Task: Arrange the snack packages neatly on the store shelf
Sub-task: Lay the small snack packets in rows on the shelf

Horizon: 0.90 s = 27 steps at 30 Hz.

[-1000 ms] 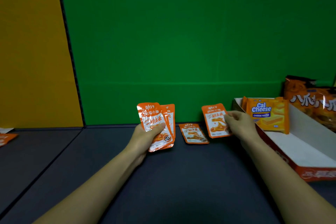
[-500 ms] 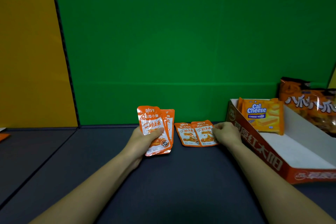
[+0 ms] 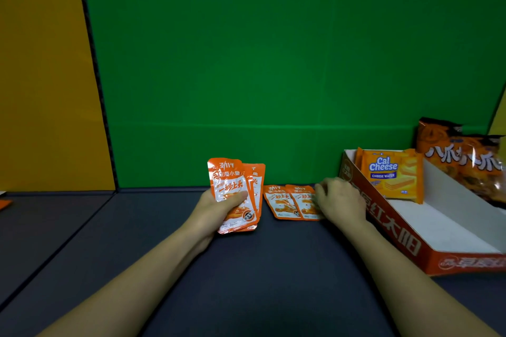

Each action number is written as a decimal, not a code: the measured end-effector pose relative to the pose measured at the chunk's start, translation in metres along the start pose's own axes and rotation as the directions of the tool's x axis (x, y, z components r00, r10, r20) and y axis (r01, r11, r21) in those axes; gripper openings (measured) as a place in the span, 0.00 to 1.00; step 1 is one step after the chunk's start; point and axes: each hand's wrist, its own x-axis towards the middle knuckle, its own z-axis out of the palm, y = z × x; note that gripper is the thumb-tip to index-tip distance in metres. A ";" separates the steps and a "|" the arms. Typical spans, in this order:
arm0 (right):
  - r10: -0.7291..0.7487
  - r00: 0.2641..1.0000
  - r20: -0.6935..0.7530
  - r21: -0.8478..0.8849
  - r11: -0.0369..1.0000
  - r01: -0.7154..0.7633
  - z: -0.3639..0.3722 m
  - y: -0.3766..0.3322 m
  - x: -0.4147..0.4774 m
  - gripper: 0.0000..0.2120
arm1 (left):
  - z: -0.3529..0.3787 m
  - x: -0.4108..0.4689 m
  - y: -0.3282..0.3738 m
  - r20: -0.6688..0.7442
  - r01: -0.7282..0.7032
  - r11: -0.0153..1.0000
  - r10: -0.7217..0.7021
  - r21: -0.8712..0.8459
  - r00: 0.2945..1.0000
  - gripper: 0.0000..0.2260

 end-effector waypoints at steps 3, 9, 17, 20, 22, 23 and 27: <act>-0.094 0.963 0.254 0.500 0.865 -0.047 -0.009 -0.022 -0.012 0.19 | 0.004 -0.003 0.002 0.044 -0.010 1.000 0.011 -0.014 0.999 0.07; -0.249 0.865 0.435 0.816 0.516 -0.262 -0.007 -0.059 -0.034 0.13 | 0.013 -0.012 0.001 0.132 -0.034 0.999 0.035 -0.015 0.991 0.10; -0.166 0.900 0.403 0.821 0.500 -0.275 -0.019 -0.051 -0.028 0.12 | 0.009 -0.006 0.000 0.062 -0.029 0.998 0.032 -0.047 0.998 0.07; 0.023 0.982 0.187 0.685 0.714 -0.147 -0.029 -0.030 -0.011 0.11 | 0.006 -0.004 0.001 0.027 -0.030 0.998 0.031 -0.047 0.999 0.05; 0.107 0.990 0.095 0.572 0.808 -0.142 -0.035 -0.013 -0.002 0.13 | 0.005 -0.004 0.002 0.025 -0.026 0.999 0.027 -0.042 0.999 0.05; 0.124 0.989 0.082 0.510 0.847 -0.149 -0.035 -0.005 0.001 0.14 | 0.005 -0.004 0.002 0.027 -0.023 0.999 0.024 -0.040 0.999 0.05; 0.157 0.979 0.128 0.277 0.943 -0.187 -0.024 0.010 0.005 0.15 | 0.006 -0.005 0.001 0.041 -0.005 1.000 0.006 -0.017 0.999 0.06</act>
